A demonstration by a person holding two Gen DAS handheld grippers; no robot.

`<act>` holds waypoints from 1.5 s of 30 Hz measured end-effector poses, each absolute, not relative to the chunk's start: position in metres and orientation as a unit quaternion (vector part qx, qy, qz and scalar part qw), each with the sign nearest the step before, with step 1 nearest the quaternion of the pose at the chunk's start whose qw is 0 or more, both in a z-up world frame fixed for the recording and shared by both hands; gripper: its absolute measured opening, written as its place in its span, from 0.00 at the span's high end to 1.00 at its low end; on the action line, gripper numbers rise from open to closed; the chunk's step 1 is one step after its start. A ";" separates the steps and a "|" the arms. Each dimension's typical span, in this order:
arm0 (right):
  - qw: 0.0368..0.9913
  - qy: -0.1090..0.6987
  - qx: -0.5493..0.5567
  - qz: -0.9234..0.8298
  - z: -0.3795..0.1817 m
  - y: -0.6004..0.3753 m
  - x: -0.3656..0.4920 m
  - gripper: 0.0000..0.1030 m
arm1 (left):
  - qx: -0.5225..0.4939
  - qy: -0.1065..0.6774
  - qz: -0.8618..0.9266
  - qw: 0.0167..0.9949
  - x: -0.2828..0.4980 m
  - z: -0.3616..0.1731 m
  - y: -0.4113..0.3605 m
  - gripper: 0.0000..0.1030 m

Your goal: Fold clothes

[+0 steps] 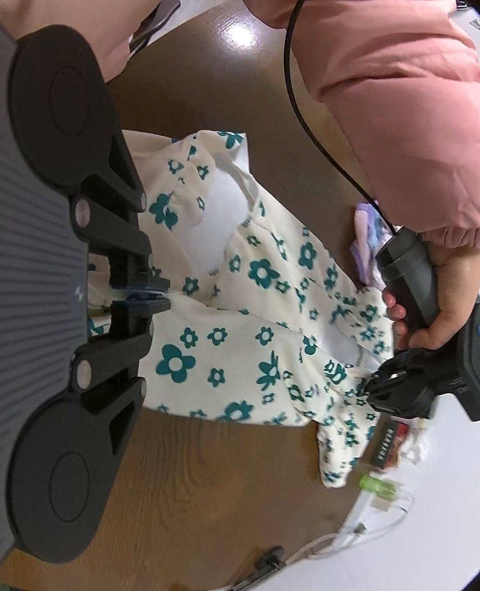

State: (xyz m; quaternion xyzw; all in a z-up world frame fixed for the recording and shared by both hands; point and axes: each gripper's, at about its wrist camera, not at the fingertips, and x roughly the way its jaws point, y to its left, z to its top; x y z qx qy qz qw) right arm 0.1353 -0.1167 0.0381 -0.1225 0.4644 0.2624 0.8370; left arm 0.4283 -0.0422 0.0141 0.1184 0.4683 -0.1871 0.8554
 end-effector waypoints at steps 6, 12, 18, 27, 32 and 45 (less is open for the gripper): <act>0.818 0.492 -0.056 0.292 0.028 -0.127 0.142 0.55 | 0.087 0.482 -0.179 0.853 0.434 0.008 -0.030 0.77; 0.848 0.455 0.012 0.273 0.053 -0.177 0.139 0.51 | 0.095 0.441 -0.202 0.869 0.433 0.046 -0.033 0.30; 0.848 0.472 -0.034 0.237 0.031 -0.183 0.144 0.56 | 0.208 0.424 -0.218 0.854 0.434 0.038 -0.110 0.24; 0.841 0.478 -0.015 0.254 0.009 -0.183 0.142 0.55 | 0.272 0.447 -0.177 0.834 0.454 -0.010 -0.174 0.94; 0.841 0.473 -0.019 0.261 0.008 -0.182 0.141 0.55 | 0.112 0.462 -0.174 0.862 0.482 0.021 -0.108 0.96; 0.856 0.460 -0.018 0.237 0.010 -0.180 0.134 0.47 | -0.090 0.469 -0.148 0.866 0.498 0.000 0.003 0.59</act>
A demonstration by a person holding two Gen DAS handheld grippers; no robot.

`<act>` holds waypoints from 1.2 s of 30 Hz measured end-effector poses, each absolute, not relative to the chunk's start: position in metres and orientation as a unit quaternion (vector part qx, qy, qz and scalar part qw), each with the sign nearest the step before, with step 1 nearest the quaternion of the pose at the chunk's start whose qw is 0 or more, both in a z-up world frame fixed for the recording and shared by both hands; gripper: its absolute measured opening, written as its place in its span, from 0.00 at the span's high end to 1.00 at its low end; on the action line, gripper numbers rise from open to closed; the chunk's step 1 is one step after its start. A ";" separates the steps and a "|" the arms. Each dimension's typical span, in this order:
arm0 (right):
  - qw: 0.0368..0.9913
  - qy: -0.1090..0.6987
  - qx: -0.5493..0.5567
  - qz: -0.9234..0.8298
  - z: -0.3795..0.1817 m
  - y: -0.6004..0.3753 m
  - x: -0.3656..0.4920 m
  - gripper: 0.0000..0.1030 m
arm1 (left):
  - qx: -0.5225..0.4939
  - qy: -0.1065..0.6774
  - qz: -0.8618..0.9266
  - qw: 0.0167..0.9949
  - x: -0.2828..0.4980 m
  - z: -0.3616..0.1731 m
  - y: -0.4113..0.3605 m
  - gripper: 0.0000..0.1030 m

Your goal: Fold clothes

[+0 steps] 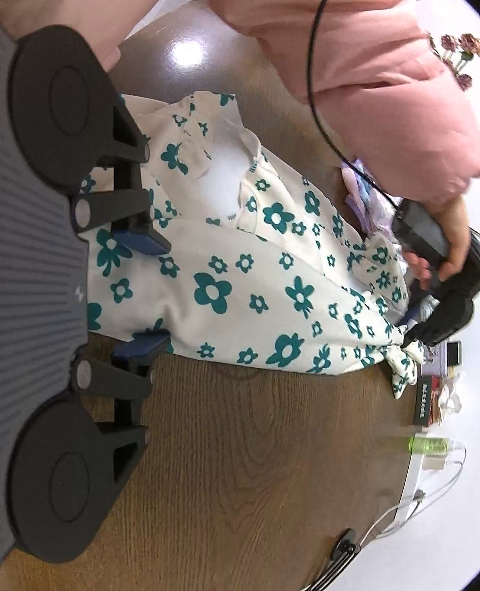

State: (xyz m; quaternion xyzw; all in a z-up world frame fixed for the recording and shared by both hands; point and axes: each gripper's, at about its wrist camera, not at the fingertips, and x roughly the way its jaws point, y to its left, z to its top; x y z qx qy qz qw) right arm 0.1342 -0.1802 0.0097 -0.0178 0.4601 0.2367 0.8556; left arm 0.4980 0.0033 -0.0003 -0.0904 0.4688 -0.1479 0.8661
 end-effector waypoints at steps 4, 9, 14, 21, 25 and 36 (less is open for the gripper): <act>0.872 0.443 0.001 0.210 0.017 -0.193 0.134 0.43 | -0.096 0.447 -0.166 0.874 0.492 0.016 0.004 0.41; 0.870 0.448 -0.004 0.206 0.012 -0.187 0.146 0.43 | -0.017 0.456 -0.191 0.869 0.492 0.017 -0.035 0.38; 0.866 0.453 -0.012 0.212 0.004 -0.174 0.147 0.43 | -0.045 0.458 -0.189 0.867 0.493 0.010 -0.056 0.92; 0.868 0.453 -0.011 0.202 0.001 -0.174 0.143 0.43 | -0.088 0.423 -0.185 0.883 0.494 0.014 -0.043 0.71; 0.873 0.445 -0.014 0.197 0.003 -0.173 0.140 0.43 | -0.077 0.442 -0.180 0.876 0.495 0.003 -0.029 0.47; 0.888 0.415 -0.019 0.198 0.023 -0.177 0.126 0.46 | 0.043 0.453 -0.229 0.860 0.456 0.000 -0.038 0.81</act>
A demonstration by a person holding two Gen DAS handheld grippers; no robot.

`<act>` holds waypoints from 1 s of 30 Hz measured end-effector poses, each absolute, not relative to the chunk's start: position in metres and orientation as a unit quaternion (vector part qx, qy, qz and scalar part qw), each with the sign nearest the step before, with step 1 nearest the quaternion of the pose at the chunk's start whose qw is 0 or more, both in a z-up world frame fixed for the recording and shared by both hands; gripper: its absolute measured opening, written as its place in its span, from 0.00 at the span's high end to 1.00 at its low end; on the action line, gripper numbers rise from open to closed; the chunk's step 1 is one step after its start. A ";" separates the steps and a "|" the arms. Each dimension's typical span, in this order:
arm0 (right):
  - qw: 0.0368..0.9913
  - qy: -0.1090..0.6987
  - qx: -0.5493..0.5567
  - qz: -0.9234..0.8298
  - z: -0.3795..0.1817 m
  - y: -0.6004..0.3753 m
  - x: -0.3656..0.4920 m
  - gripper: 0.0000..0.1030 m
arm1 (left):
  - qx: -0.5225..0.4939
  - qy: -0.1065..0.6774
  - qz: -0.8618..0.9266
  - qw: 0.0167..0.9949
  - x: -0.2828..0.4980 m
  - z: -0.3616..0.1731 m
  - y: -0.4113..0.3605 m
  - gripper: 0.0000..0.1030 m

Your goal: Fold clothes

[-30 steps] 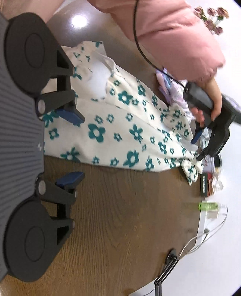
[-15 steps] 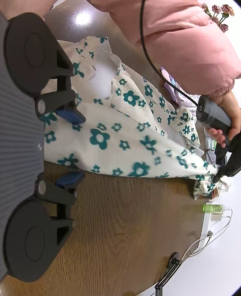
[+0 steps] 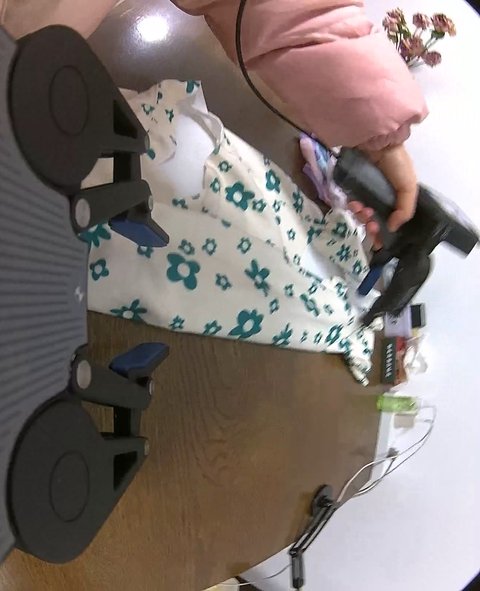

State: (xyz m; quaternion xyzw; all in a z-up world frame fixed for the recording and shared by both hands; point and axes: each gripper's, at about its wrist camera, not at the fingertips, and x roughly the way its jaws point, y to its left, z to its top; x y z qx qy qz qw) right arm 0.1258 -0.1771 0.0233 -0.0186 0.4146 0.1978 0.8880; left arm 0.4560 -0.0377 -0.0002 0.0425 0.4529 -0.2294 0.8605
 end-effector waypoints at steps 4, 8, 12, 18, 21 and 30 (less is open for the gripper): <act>0.870 0.447 -0.020 0.209 0.013 -0.172 0.126 0.52 | 0.059 0.446 -0.210 0.868 0.446 -0.002 -0.040 0.79; 0.874 0.442 0.008 0.203 0.016 -0.186 0.115 0.53 | 0.032 0.425 -0.220 0.878 0.431 0.022 -0.025 0.46; 0.884 0.422 0.018 0.202 0.029 -0.198 0.099 0.55 | 0.029 0.417 -0.207 0.885 0.409 0.044 -0.013 0.43; 0.878 0.420 0.007 0.228 0.028 -0.194 0.088 0.78 | 0.030 0.407 -0.216 0.887 0.350 0.062 -0.002 0.39; 0.870 0.432 -0.004 0.240 0.017 -0.184 0.088 0.81 | 0.039 0.410 -0.232 0.881 0.315 0.059 -0.001 0.40; 0.877 0.399 -0.002 0.266 0.032 -0.200 0.063 0.57 | 0.070 0.433 -0.274 0.856 0.235 0.040 0.004 0.40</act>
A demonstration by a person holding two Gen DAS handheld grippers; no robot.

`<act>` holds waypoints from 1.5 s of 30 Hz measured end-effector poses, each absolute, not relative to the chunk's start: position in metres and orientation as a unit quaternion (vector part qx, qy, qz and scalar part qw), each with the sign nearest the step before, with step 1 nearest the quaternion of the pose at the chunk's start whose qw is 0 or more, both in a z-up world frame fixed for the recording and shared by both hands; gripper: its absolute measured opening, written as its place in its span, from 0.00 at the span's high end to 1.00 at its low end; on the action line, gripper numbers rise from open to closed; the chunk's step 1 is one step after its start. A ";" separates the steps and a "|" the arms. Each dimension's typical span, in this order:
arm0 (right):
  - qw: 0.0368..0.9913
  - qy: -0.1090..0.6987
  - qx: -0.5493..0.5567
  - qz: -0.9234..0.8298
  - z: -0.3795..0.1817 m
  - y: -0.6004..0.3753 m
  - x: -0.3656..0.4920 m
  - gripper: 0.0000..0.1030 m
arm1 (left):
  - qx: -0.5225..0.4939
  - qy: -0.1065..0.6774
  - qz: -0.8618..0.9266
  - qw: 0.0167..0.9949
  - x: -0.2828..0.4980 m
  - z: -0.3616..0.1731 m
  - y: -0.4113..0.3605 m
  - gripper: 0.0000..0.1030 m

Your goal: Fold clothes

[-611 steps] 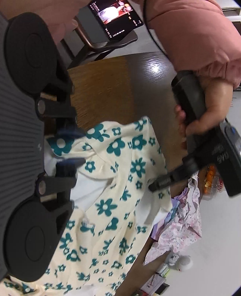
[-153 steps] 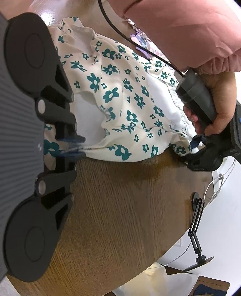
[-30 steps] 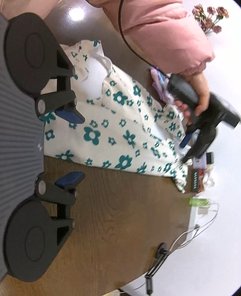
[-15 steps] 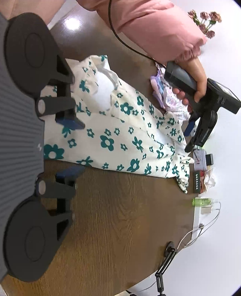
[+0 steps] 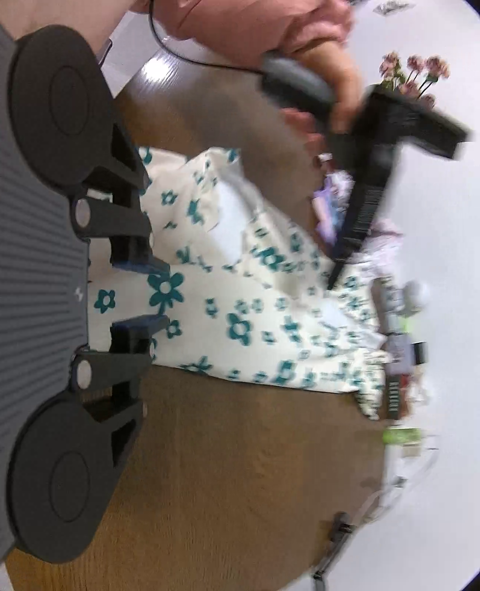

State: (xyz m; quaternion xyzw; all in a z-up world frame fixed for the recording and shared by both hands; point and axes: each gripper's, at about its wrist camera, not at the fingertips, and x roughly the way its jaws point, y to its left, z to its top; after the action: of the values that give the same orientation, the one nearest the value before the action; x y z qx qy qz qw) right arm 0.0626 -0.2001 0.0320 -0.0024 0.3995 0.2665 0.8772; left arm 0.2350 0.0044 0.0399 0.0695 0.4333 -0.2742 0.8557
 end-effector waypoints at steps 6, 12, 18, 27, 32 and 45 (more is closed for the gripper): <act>0.861 0.420 -0.105 0.269 0.015 -0.172 0.060 0.90 | 0.093 0.439 -0.283 0.848 0.208 0.028 0.001 0.41; 0.867 0.380 -0.112 0.302 0.043 -0.161 0.054 0.99 | 0.078 0.438 -0.273 0.853 0.195 0.028 0.015 0.41; 0.828 0.438 -0.092 0.339 0.010 -0.147 0.069 0.98 | 0.066 0.450 -0.258 0.853 0.192 0.021 0.026 0.40; 0.850 0.400 -0.022 0.341 0.035 -0.180 0.076 0.59 | 0.054 0.453 -0.224 0.861 0.178 0.020 0.065 0.40; 0.872 0.374 -0.036 0.315 0.036 -0.173 0.092 0.60 | 0.055 0.460 -0.209 0.861 0.171 0.014 0.081 0.47; 0.870 0.378 -0.073 0.307 0.028 -0.160 0.140 0.61 | 0.074 0.440 -0.220 0.867 0.131 0.019 0.076 0.56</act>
State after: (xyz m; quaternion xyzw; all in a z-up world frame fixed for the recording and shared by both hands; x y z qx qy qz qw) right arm 0.1401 -0.1605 0.0277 -0.0733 0.3776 0.3071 0.8705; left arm 0.1313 0.0762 0.0192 0.0738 0.4402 -0.2203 0.8673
